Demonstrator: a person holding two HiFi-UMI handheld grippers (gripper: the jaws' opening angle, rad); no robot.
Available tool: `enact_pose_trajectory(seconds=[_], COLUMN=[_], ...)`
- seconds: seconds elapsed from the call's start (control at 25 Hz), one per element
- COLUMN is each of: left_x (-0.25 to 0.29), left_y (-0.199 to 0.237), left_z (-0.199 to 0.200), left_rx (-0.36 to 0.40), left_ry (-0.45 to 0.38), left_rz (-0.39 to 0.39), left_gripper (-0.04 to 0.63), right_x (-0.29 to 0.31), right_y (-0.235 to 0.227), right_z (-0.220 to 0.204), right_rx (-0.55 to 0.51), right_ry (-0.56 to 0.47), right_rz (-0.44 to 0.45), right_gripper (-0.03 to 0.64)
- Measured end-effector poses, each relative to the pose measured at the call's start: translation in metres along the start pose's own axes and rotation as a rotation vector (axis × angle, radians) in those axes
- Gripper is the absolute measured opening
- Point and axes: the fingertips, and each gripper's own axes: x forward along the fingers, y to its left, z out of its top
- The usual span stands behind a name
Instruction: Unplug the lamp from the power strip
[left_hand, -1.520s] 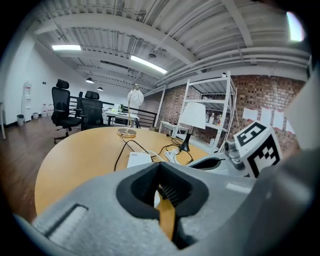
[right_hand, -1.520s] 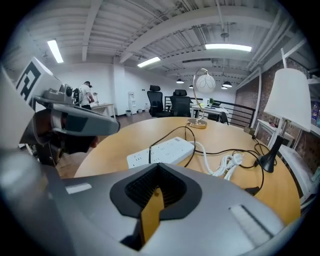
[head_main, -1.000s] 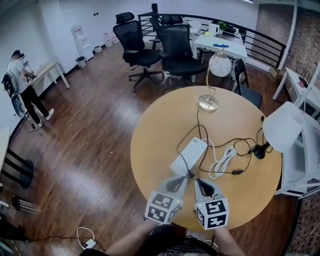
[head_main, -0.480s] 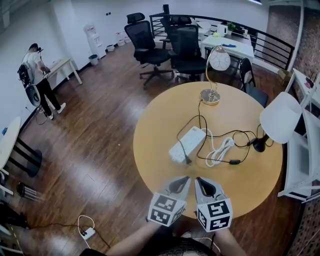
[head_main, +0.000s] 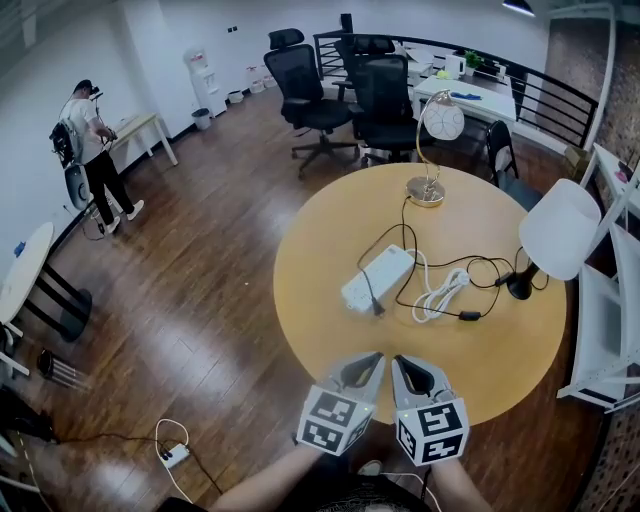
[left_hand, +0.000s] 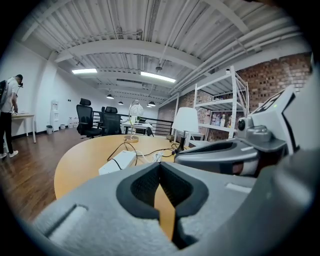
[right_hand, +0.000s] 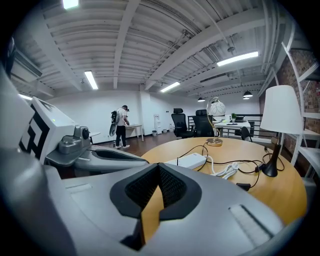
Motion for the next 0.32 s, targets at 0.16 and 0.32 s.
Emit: enact_pose_trajectory(seconds=[0.16, 0.32], left_x=[-0.004, -0.007], left_y=[-0.008, -0.016], left_z=[0.001, -0.003], left_rx=[0.006, 0.006], left_ry=[-0.007, -0.006], left_rz=[-0.001, -0.001], left_gripper=[0.003, 0.003], right_x=[-0.006, -0.013], right_y=[0.003, 0.004], right_z=[-0.002, -0.007], right_rx=[-0.005, -0.005], right_ry=[-0.005, -0.002], right_rz=[0.009, 0.012], right_gripper=[0.002, 0.002])
